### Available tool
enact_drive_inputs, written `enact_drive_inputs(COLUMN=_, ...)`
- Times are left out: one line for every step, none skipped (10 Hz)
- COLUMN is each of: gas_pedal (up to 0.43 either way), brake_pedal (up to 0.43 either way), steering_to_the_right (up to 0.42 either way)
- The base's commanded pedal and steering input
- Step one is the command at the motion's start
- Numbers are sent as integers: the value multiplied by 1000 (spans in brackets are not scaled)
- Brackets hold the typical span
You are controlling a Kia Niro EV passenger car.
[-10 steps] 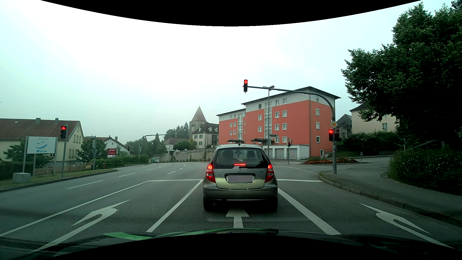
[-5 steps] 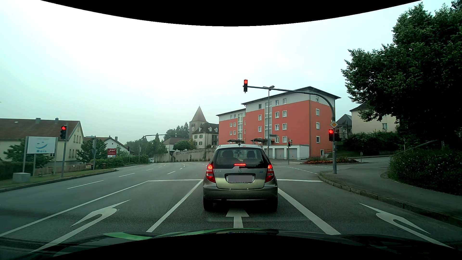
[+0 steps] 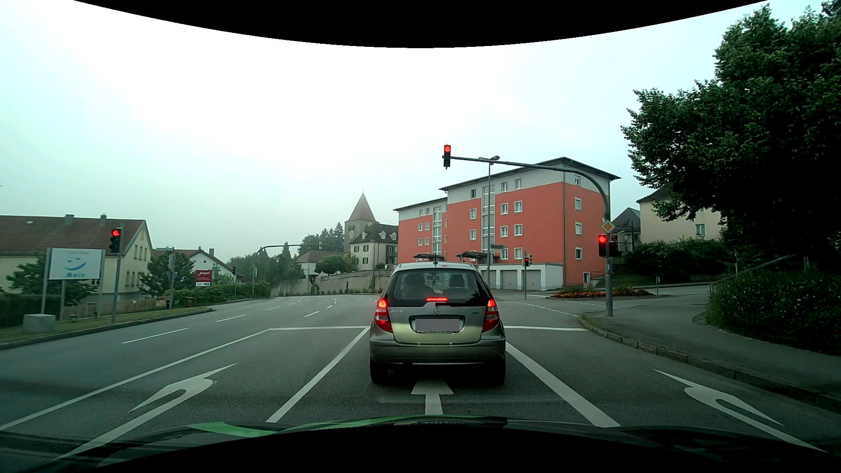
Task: Follow the waypoints while adhering to traffic rules and regulations
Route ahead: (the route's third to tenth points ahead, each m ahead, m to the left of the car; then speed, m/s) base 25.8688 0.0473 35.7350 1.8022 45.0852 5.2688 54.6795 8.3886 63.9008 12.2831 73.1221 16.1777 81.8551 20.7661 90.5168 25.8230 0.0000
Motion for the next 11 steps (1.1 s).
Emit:
enact_drive_inputs(gas_pedal=0, brake_pedal=256, steering_to_the_right=4)
enact_drive_inputs(gas_pedal=0, brake_pedal=256, steering_to_the_right=5)
enact_drive_inputs(gas_pedal=0, brake_pedal=250, steering_to_the_right=5)
enact_drive_inputs(gas_pedal=0, brake_pedal=256, steering_to_the_right=5)
enact_drive_inputs(gas_pedal=0, brake_pedal=256, steering_to_the_right=5)
enact_drive_inputs(gas_pedal=0, brake_pedal=256, steering_to_the_right=5)
enact_drive_inputs(gas_pedal=0, brake_pedal=256, steering_to_the_right=5)
enact_drive_inputs(gas_pedal=0, brake_pedal=256, steering_to_the_right=5)
enact_drive_inputs(gas_pedal=0, brake_pedal=256, steering_to_the_right=5)
enact_drive_inputs(gas_pedal=0, brake_pedal=256, steering_to_the_right=5)
enact_drive_inputs(gas_pedal=0, brake_pedal=256, steering_to_the_right=5)
